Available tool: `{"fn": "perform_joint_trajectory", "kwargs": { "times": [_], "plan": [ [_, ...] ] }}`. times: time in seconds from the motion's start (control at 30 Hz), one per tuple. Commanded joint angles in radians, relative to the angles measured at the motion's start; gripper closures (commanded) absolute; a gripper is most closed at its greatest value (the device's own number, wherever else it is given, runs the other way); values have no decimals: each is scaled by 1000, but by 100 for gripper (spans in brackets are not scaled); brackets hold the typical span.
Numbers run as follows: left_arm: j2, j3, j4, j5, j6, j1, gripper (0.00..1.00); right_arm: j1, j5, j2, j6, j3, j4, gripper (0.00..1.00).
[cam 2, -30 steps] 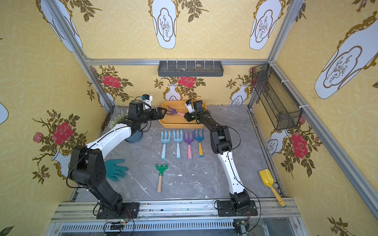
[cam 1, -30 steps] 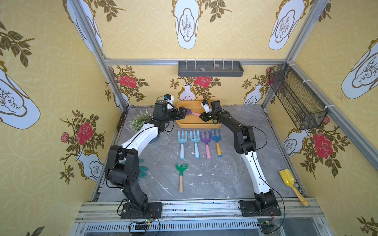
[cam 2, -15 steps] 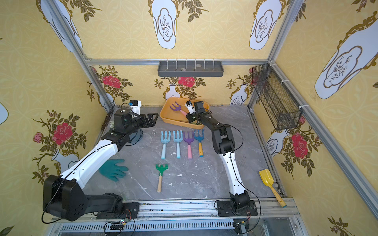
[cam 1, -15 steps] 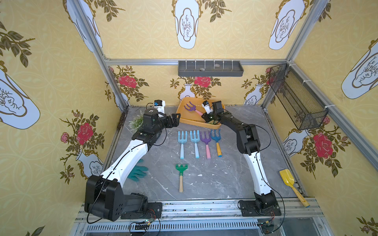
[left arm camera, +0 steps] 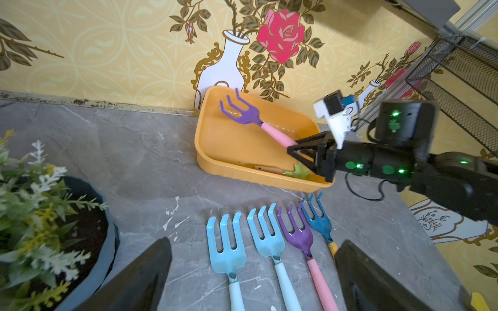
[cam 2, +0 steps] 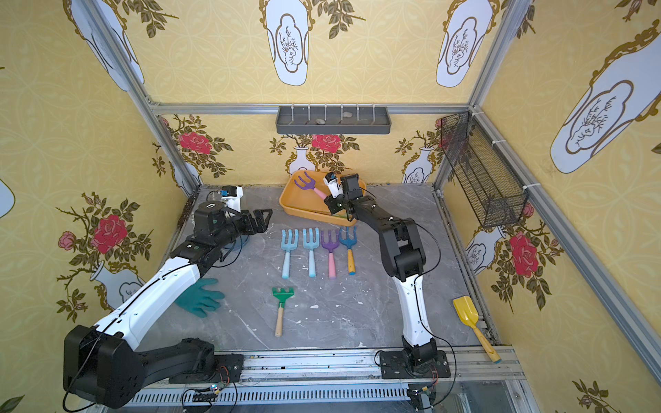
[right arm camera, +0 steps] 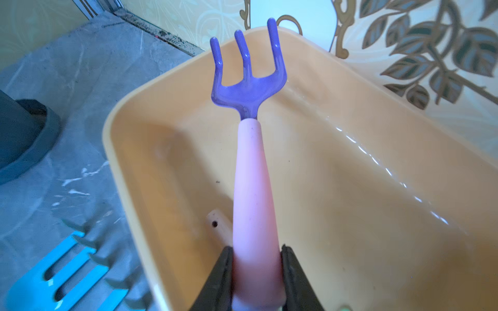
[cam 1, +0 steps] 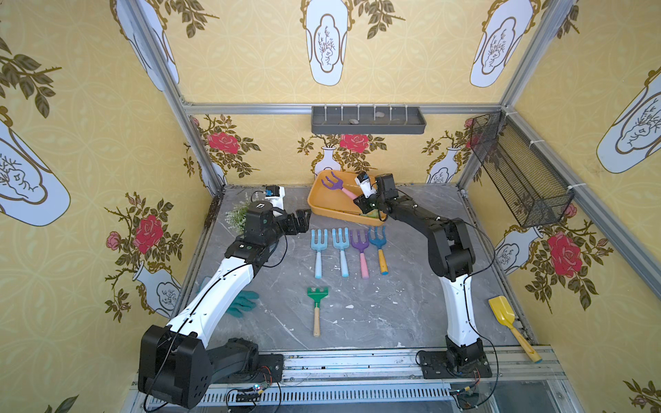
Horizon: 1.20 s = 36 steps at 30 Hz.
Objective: Take the hand rake out of the storage box
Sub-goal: Pick up the rake from the storage box, then place the rake at the center of the board.
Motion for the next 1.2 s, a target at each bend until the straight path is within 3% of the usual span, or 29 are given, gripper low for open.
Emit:
{"fn": "perform_joint_trajectory", "kwargs": {
  "times": [0.0,0.2,0.37,0.57,0.67,0.77,1.17],
  "plan": [
    [-37,-24,-38,-24,41,1,0,24,107,-139,206,-151,176,100],
    [-151,-116,-71,-74,90,4,0,177,385,-455,461,-553,247,100],
    [-209,-179,-75,-76,93,6,0,460,758,-675,616,-857,261,100],
    [-257,-229,-72,-65,68,7,0,845,1104,-718,888,-949,56,100],
    [-284,-245,-68,-65,64,6,0,971,1231,-690,1106,-915,-165,100],
    [-297,-251,-70,-70,63,7,0,1051,1254,-670,1135,-902,-218,100],
    [-312,-276,-72,-102,70,7,0,1186,1046,-725,1214,-1055,-190,100]
  ]
}}
